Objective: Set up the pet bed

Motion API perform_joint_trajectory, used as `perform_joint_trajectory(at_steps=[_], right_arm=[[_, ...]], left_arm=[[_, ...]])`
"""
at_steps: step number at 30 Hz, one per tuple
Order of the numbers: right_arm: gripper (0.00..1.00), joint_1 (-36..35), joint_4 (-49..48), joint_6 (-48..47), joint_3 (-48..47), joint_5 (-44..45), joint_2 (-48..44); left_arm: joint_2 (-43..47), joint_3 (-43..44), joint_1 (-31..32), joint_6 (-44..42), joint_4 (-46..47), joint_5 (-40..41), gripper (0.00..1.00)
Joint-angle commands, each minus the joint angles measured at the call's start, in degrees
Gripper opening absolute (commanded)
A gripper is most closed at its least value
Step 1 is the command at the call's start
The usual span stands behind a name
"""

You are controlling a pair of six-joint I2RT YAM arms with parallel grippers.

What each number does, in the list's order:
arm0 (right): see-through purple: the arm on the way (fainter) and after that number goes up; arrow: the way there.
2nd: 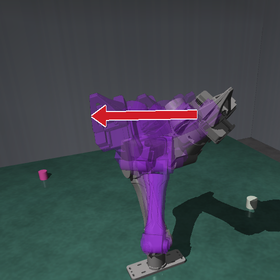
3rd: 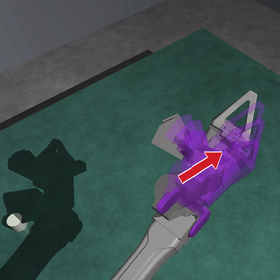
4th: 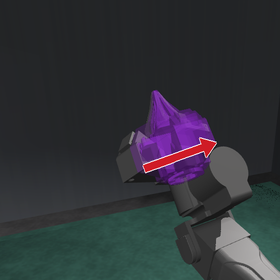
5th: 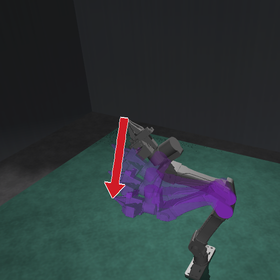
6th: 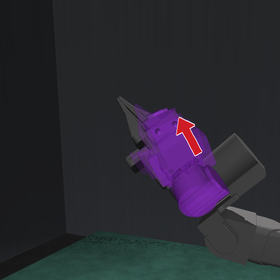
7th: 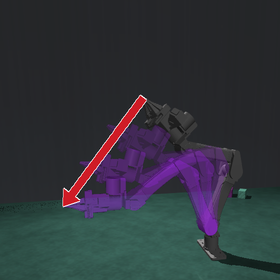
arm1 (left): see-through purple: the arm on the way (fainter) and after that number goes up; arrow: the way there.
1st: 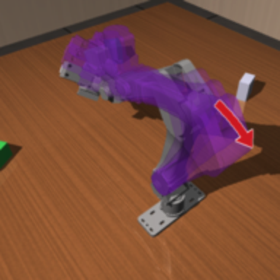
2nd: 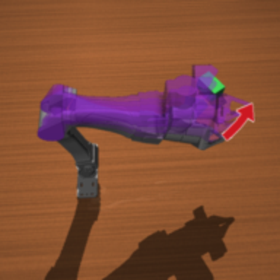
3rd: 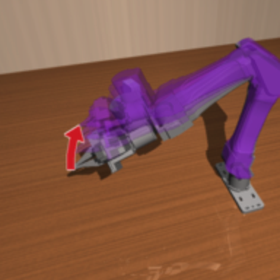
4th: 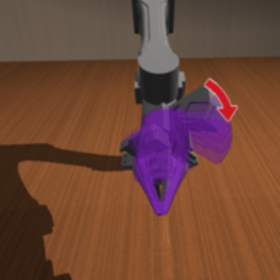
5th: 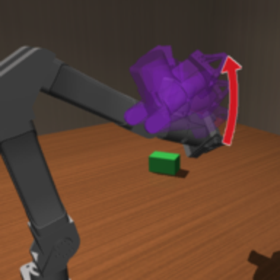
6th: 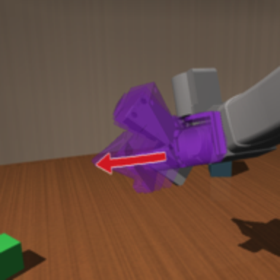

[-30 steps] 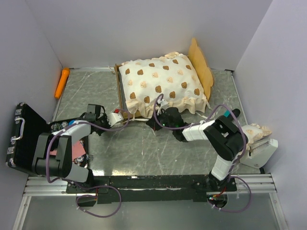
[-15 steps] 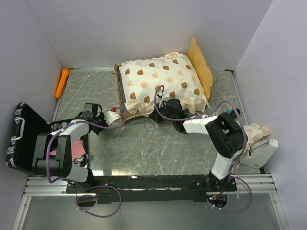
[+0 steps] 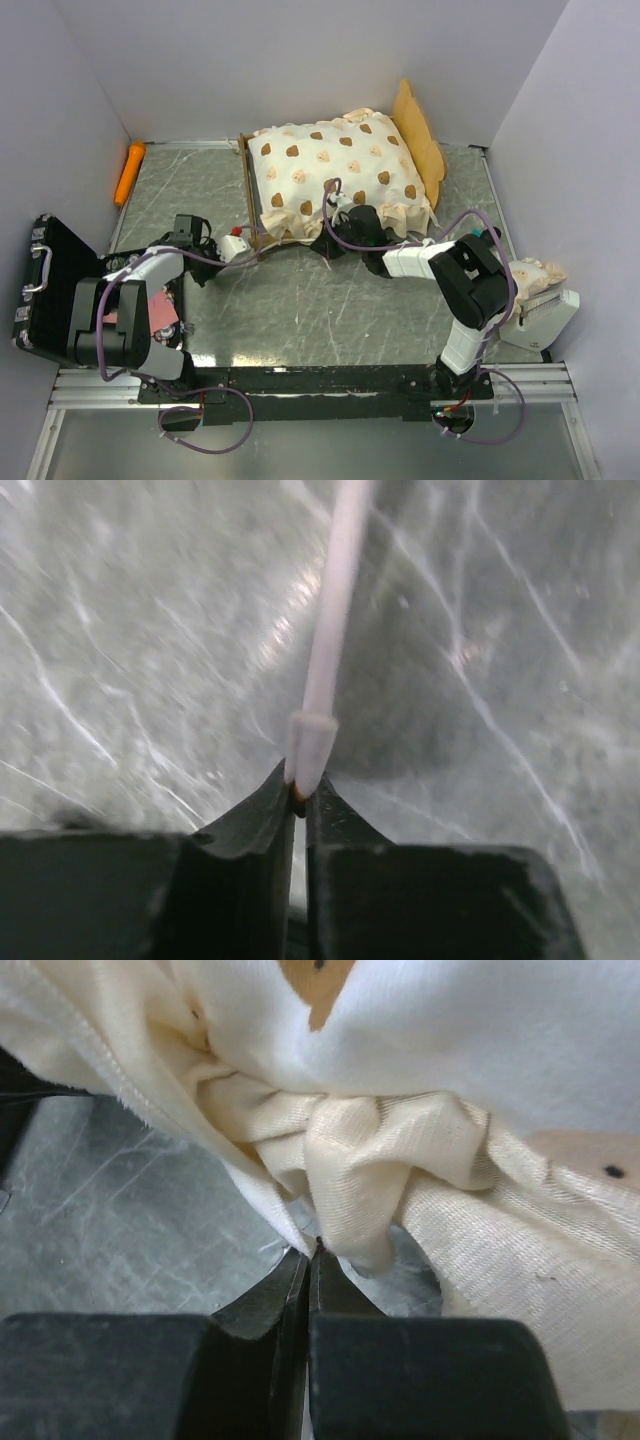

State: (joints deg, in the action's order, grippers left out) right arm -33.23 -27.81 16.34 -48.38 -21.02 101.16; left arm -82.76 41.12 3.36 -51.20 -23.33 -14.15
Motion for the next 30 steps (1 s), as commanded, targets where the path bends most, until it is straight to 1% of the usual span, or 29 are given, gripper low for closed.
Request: perform_joint_trajectory(at_steps=[1,3,4,5,7,8,10,12,13,14,15,16,17,18,20,21,22,24,27,30], right_arm=[[0.0,-1.65,0.39,-2.01,-1.89,-4.02,0.96],[0.0,-2.88,-0.75,-2.01,-2.59,-7.88,2.1],[0.0,-3.5,-0.32,-2.01,-3.64,-9.55,2.89],[0.0,-4.2,0.12,-2.36,-4.52,-10.79,3.42],[0.0,-6.31,1.62,-4.02,-6.45,-11.15,4.3],[0.0,-7.62,1.97,-4.9,-7.07,-11.15,4.83],[0.0,-9.91,2.06,-6.58,-8.04,-11.15,5.27],[0.0,-11.76,1.88,-7.89,-8.83,-11.5,5.8],[0.04,-12.55,3.1,-8.68,-9.62,-11.33,6.06],[0.14,-13.25,5.9,-10.43,-10.85,-10.37,6.32],[0.28,-14.04,10.63,-13.06,-12.51,-8.97,6.15],[0.55,-15.27,15.2,-17.61,-13.75,-6.43,5.37],[0.77,-16.15,18.99,-21.05,-13.93,-2.49,3.79],[0.8,-16.86,20.24,-23.0,-12.63,-0.19,1.78],[0.88,-16.17,19.64,-24.42,-7.72,2.46,-4.02],[0.99,-15.12,19.9,-24.51,-5.87,3.17,-7.61],[0.99,-13.98,20.69,-24.51,-4.28,4.13,-11.3],[0.99,-10.65,23.32,-24.25,-2.95,6.33,-17.2],[0.99,-4.15,29.11,-21.71,-4.35,9.84,-22.84],[0.99,2.19,32.2,-19.07,-5.75,18.17,-26.27]], left_arm=[[0.13,0.8,-0.89,1.18,-13.58,-0.43,0.2],[3.2,2.46,-0.98,1.54,-16.03,-3.84,0.31],[4.7,4.04,-0.98,1.54,-18.04,-5.87,0.39],[6.02,5.88,-0.98,1.19,-20.59,-8.41,0.44],[8.66,9.48,-0.98,1.19,-23.07,-12.2,0.49],[9.45,11.15,-0.98,2.41,-22.64,-14.48,0.5],[10.69,14.67,-0.98,7.49,-18.53,-17.73,0.55],[11.65,16.09,-0.81,14.08,-10.2,-21.69,0.59],[12.18,15.92,-0.37,17.85,-5.72,-22.49,0.61],[12.27,15.66,0.76,20.33,-0.8,-21.89,0.61],[12.19,15.48,2.08,22.26,2.82,-20.58,0.61],[11.49,15.65,3.83,23.68,6.25,-18.3,0.61],[10.44,16.09,5.42,24.3,8.54,-16.54,0.62],[9.38,16.61,6.91,24.91,9.96,-14.78,0.63],[6.75,18.02,9.38,25.1,11.64,-13.19,0.68],[5.34,18.64,10.35,25.44,12.43,-12.83,0.74],[4.29,19.16,11.31,25.71,13.3,-12.4,0.76],[1.83,20.04,13.6,26.06,15.15,-10.9,0.78],[-1.78,22.24,16.33,27.38,17.7,-6.51,0.8],[-5.03,24.26,17.39,28.0,18.32,-2.82,0.8]])
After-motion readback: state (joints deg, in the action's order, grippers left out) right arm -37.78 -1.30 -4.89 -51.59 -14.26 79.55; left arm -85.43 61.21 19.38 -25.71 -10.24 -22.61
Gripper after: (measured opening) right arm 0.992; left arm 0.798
